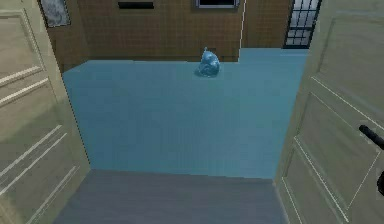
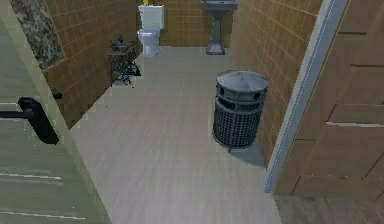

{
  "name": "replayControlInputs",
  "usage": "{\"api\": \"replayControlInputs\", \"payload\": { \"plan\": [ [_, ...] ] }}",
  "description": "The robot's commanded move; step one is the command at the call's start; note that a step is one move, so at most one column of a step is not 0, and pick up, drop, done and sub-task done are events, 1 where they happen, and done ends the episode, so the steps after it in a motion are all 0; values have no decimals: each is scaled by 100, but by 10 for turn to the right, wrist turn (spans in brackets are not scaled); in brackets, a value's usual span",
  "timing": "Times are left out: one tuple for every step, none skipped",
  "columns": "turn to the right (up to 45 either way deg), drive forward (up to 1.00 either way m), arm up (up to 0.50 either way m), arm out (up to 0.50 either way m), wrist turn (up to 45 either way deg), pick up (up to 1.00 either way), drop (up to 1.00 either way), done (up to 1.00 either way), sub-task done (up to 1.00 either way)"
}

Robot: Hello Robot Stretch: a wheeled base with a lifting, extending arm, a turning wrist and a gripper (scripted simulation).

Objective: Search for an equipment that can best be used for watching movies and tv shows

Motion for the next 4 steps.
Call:
{"api": "replayControlInputs", "payload": {
  "plan": [
    [30,0,0,0,0,0,0,0,0],
    [0,15,0,0,0,0,0,0,0],
    [0,100,0,0,0,0,0,0,0],
    [0,55,0,0,0,0,0,0,0]
  ]
}}
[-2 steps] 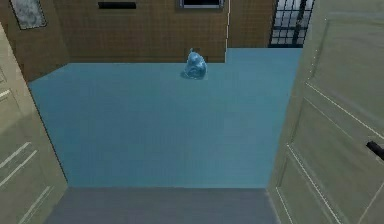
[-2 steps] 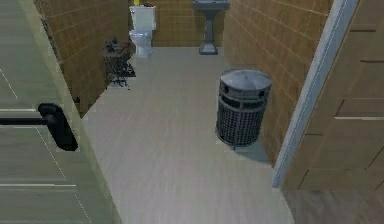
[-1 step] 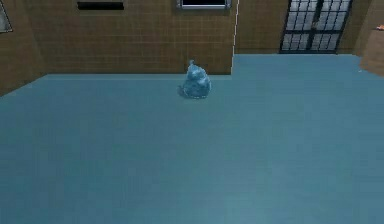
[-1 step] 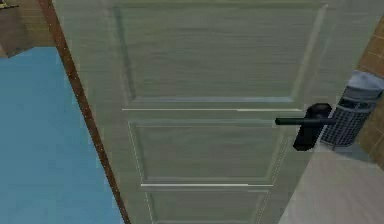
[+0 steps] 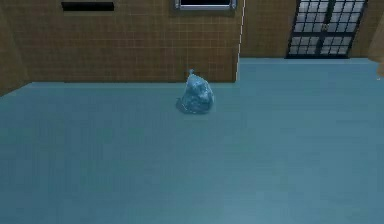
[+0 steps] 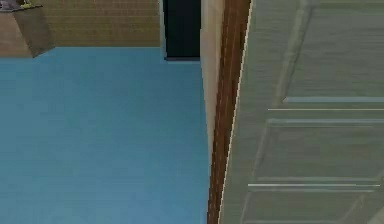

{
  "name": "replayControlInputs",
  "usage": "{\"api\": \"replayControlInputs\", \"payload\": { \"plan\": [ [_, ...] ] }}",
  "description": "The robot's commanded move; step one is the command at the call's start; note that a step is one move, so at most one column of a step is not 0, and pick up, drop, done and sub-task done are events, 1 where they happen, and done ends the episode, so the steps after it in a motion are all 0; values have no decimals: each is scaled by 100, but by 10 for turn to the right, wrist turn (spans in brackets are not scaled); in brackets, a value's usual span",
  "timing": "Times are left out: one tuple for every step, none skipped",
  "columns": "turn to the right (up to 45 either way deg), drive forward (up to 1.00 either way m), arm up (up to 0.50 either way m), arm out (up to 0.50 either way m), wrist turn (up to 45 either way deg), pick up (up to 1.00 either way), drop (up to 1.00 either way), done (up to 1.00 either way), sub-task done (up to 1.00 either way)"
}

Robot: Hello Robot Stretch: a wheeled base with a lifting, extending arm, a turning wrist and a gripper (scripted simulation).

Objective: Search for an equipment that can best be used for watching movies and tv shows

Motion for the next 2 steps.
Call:
{"api": "replayControlInputs", "payload": {
  "plan": [
    [210,0,0,0,0,0,0,0,0],
    [0,100,0,0,0,0,0,0,0]
  ]
}}
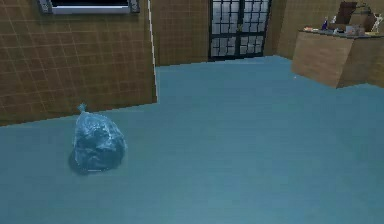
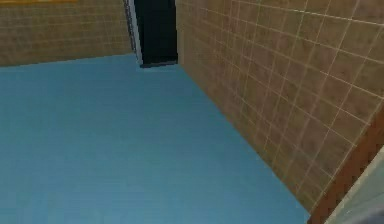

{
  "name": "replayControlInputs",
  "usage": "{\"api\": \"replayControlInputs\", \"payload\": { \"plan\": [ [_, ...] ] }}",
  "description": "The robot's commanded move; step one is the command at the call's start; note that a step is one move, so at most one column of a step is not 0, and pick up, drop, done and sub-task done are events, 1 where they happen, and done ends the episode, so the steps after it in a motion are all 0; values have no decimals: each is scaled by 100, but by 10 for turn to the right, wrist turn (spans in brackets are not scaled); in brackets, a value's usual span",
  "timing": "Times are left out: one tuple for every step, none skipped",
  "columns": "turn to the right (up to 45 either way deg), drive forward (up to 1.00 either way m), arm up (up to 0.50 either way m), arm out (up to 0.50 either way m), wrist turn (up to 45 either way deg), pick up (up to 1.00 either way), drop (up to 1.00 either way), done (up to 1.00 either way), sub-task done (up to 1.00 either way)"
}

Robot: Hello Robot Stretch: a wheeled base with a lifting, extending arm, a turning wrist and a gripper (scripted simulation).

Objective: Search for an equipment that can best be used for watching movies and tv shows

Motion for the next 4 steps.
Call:
{"api": "replayControlInputs", "payload": {
  "plan": [
    [0,100,0,0,0,0,0,0,0],
    [30,0,0,0,0,0,0,0,0],
    [0,100,0,0,0,0,0,0,0],
    [0,100,0,0,0,0,0,0,0]
  ]
}}
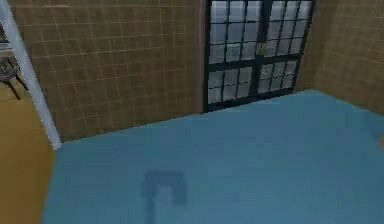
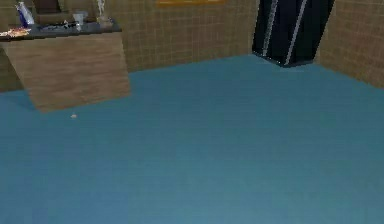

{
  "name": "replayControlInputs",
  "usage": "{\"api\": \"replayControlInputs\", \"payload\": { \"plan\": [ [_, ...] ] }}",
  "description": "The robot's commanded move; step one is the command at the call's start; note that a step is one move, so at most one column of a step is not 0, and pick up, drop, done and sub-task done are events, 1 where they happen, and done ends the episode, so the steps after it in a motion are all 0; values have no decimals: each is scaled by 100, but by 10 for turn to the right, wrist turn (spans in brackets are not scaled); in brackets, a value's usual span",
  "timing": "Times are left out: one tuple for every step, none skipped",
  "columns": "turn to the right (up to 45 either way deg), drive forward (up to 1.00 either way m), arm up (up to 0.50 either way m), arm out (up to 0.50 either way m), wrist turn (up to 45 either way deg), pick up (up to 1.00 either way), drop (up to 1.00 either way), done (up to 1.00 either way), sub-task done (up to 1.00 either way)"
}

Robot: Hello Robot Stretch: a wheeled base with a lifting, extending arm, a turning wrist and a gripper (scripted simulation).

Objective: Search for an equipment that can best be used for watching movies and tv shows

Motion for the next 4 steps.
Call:
{"api": "replayControlInputs", "payload": {
  "plan": [
    [-390,0,0,0,0,0,0,0,0],
    [-30,0,0,0,0,0,0,0,0],
    [0,100,0,0,0,0,0,0,0],
    [60,0,0,0,0,0,0,0,0]
  ]
}}
